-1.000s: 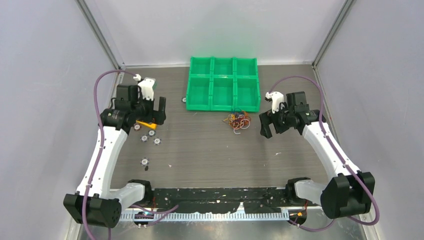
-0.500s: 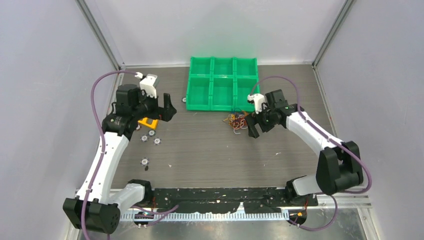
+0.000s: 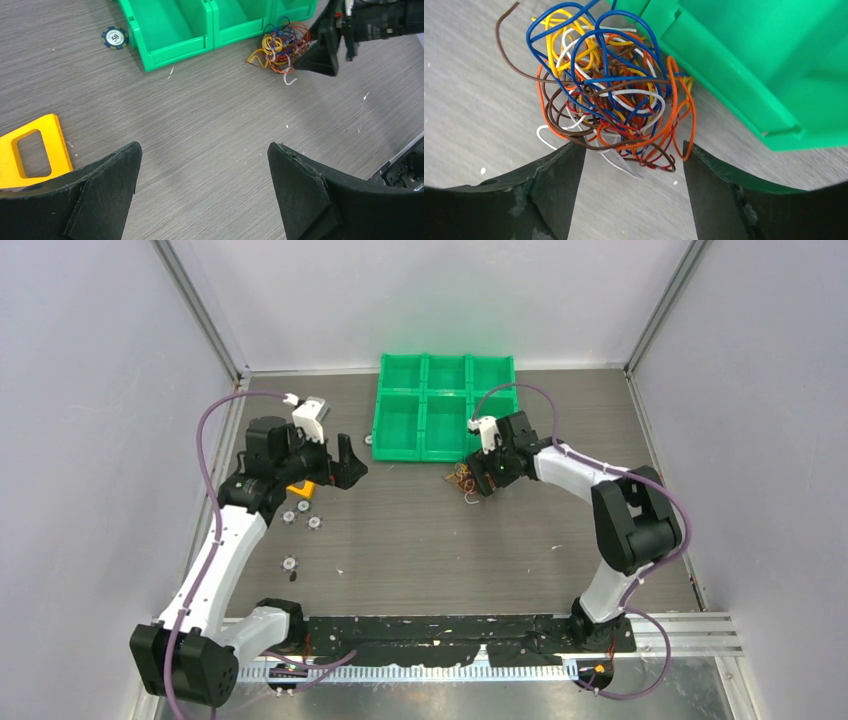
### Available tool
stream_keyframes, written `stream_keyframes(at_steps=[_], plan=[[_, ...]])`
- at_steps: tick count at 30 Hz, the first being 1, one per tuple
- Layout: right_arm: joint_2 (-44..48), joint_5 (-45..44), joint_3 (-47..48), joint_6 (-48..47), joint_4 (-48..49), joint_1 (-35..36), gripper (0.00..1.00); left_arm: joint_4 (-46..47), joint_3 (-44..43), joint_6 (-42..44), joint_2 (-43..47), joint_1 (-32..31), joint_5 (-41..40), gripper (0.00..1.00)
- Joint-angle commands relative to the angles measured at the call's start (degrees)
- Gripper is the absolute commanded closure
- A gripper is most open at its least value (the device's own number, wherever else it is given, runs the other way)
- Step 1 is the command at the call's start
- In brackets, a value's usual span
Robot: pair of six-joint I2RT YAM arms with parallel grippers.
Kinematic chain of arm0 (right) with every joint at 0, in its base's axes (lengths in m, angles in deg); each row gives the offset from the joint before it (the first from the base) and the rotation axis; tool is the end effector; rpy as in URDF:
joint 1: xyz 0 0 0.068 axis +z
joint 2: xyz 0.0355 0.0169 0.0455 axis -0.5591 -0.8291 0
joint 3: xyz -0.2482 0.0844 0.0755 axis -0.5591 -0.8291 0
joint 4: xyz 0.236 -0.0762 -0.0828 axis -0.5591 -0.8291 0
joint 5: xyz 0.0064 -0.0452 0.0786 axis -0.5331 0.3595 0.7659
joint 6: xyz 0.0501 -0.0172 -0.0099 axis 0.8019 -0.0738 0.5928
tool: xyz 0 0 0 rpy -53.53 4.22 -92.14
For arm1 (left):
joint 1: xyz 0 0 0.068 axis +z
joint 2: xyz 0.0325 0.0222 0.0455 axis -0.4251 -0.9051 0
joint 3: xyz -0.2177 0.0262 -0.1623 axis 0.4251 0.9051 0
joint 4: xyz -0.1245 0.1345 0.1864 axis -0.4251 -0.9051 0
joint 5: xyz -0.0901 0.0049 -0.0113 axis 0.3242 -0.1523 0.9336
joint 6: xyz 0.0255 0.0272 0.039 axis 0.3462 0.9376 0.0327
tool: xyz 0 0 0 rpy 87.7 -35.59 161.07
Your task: Untangle the cables
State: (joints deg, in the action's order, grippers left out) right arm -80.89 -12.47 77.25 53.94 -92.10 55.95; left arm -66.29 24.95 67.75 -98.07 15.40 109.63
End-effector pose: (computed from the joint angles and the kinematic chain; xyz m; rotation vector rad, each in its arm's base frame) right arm 0.3208 0.1361 0.1875 -0.8277 2.4071 0.2915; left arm 0.2233 -0.0535 0.3296 0.3049 2.0863 -0.6367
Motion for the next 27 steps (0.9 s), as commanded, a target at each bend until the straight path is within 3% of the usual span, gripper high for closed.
stream_keyframes(at_steps=[1,3,4,6,11,16,27], plan=[[-2.89,-2.54,5.20,1.21,4.06,0.44,0.28,4.69,0.34,-0.64,-0.02,-0.34,3.40,0.00],[-2.79,-1.47,5.15,0.78,3.96,0.56,0.52,4.69,0.25,-0.50,-0.55,-0.50,4.51,0.01],[-2.61,-0.88,5.06,0.60,3.47,0.55,0.72,4.83,0.26,-0.45,-0.76,-0.64,5.00,0.01],[-1.22,1.53,4.59,-0.24,2.20,0.59,0.92,5.30,0.25,-0.45,-1.19,-1.07,5.83,0.00],[10.38,16.42,1.02,-0.90,-1.37,2.04,0.95,5.72,0.05,0.87,-2.88,-5.00,13.05,0.01],[17.34,30.47,5.16,-1.21,-8.86,6.56,0.95,8.08,0.91,4.16,-6.36,-11.48,18.07,0.00],[25.03,40.30,9.38,0.34,-10.86,11.76,0.95,15.12,0.46,6.44,-11.78,-24.57,17.59,0.00]])
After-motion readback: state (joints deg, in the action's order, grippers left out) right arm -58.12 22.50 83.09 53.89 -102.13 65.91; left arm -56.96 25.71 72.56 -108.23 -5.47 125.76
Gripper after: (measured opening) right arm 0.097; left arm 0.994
